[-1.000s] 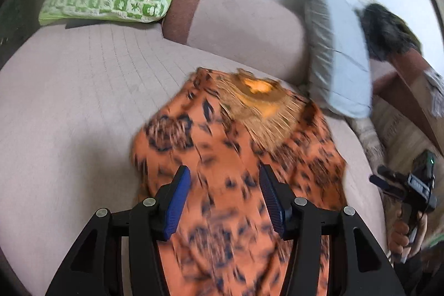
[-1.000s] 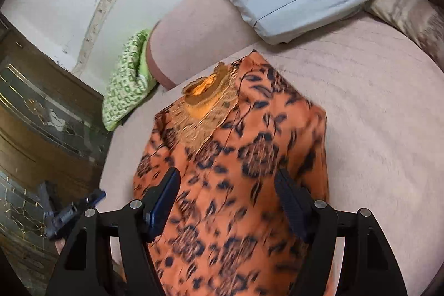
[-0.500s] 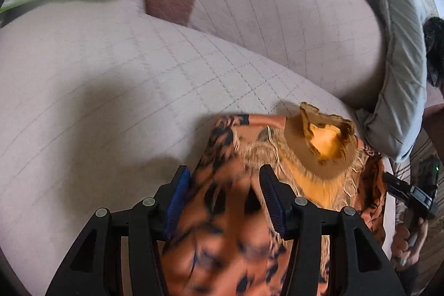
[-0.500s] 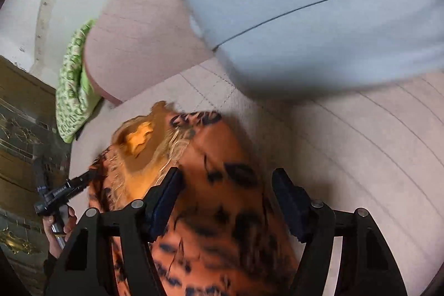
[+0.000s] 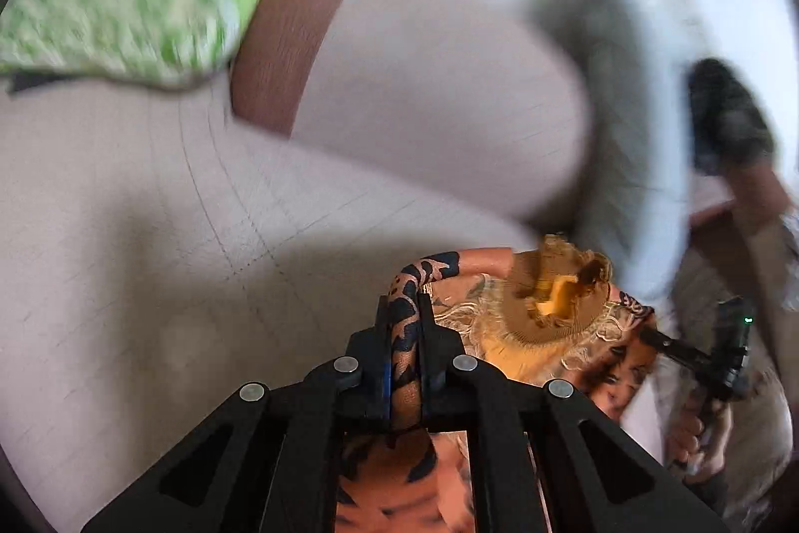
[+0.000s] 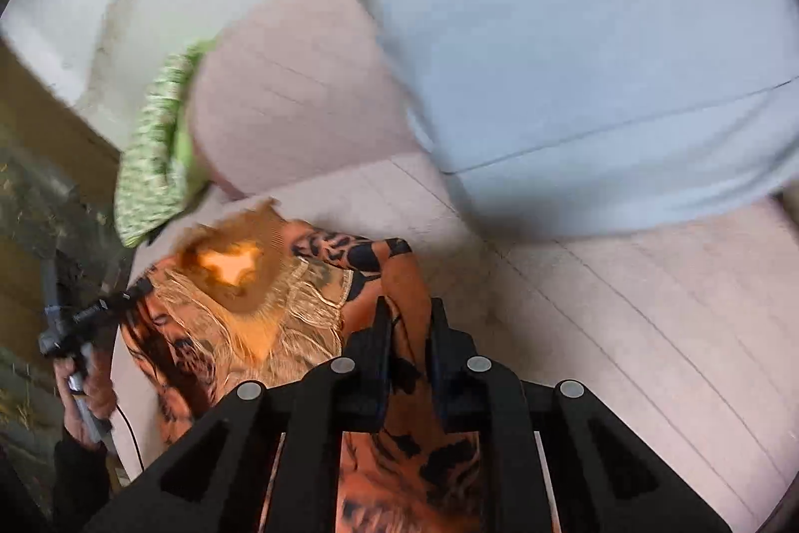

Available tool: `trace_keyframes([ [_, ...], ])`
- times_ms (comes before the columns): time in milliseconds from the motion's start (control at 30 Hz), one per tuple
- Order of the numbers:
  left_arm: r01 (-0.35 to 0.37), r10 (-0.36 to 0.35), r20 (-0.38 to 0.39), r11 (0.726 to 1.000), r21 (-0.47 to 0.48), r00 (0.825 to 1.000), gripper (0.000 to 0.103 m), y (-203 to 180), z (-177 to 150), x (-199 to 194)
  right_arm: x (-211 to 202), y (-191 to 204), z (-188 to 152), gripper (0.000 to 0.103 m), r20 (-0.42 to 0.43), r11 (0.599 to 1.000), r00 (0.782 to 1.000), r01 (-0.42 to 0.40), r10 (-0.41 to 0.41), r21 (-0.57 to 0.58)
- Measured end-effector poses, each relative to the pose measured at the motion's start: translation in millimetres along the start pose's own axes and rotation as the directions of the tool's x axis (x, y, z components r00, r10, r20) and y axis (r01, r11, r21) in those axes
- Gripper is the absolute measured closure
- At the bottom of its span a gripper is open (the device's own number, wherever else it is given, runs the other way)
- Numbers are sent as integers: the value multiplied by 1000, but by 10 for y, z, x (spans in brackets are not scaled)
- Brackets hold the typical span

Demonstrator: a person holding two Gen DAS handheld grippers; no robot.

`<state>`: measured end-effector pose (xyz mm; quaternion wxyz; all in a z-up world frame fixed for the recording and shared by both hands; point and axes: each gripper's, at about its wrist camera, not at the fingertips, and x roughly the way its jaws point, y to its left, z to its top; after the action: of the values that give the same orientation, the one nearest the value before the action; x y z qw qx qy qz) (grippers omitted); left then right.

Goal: Fold small clothes

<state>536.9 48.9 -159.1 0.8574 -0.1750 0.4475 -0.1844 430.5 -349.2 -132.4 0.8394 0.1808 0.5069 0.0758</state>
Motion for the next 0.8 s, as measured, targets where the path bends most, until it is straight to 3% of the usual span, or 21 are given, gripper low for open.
trace_keyframes([
  [167, 65, -82, 157, 992, 109, 984, 98, -262, -881, -1381, -1174, 294, -815, 91, 143, 996, 987, -62, 70, -58],
  [300, 65, -81, 168, 993, 95, 983, 97, -208, -1764, -1966, -1721, 397, -1628, 91, 172, 997, 982, -72, 76, -31],
  [400, 10, -15, 103, 999, 53, 995, 97, -65, -2444, -1967, -1817, 378, -2348, 91, 138, 1000, 990, 28, -28, 4],
  [533, -96, 96, -19, 995, 4, 995, 97, 187, -2977, -1588, -1506, 177, -2977, 90, -11, 991, 999, 52, -51, 123],
  [600, -119, 115, -89, 992, -36, 989, 96, 275, -3022, -1473, -1365, 91, -3163, 90, -74, 977, 991, 122, -111, 172],
  [733, -81, 77, -66, 995, -63, 995, 94, 328, -2980, -1585, -1461, 327, -3191, 89, -41, 974, 984, 180, -176, 141],
  [800, -60, 54, -66, 993, -98, 996, 91, 344, -3193, -1735, -1450, 389, -3235, 87, -47, 968, 975, 223, -219, 113],
])
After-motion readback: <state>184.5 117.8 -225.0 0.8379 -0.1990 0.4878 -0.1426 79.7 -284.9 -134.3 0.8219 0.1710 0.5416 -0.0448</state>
